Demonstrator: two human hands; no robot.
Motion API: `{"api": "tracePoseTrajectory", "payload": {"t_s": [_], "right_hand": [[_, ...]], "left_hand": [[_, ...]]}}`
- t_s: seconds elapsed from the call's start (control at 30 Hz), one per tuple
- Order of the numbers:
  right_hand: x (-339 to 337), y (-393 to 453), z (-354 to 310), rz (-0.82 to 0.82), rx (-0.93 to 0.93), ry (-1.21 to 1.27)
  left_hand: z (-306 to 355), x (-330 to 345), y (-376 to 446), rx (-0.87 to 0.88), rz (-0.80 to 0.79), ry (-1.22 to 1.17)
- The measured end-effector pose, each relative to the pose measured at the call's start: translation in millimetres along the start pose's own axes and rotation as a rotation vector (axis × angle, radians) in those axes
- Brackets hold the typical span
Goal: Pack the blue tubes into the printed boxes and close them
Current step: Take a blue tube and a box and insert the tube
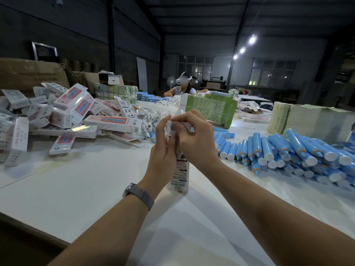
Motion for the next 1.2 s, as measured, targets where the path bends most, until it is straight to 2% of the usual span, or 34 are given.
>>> {"api": "tracePoseTrajectory", "payload": {"t_s": [0.33, 0.63, 1.2], "right_hand": [[-2.6, 0.8, 1.3, 0.012, 0.051, 0.02], [-3.0, 9.4, -1.0, -0.028, 0.059, -0.045], [4.0, 9.1, 0.9, -0.143, 0.105, 0.051]], "left_hand": [[1.0, 4.9, -0.3, 0.016, -0.025, 0.066], [-0.2, 6.3, 0.3, 0.05, -0.062, 0.047], [0.7, 5.0, 0.5, 0.046, -0.067, 0.076]]}}
Point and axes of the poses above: each hand's wrist, its own y-axis towards the middle knuckle, its own x-axis out of the palm, z = x × y, the point moved 10 cm from there along y, towards the middle knuckle, and after that the axes turned 12 degrees about -y, right-handed, at the moved point
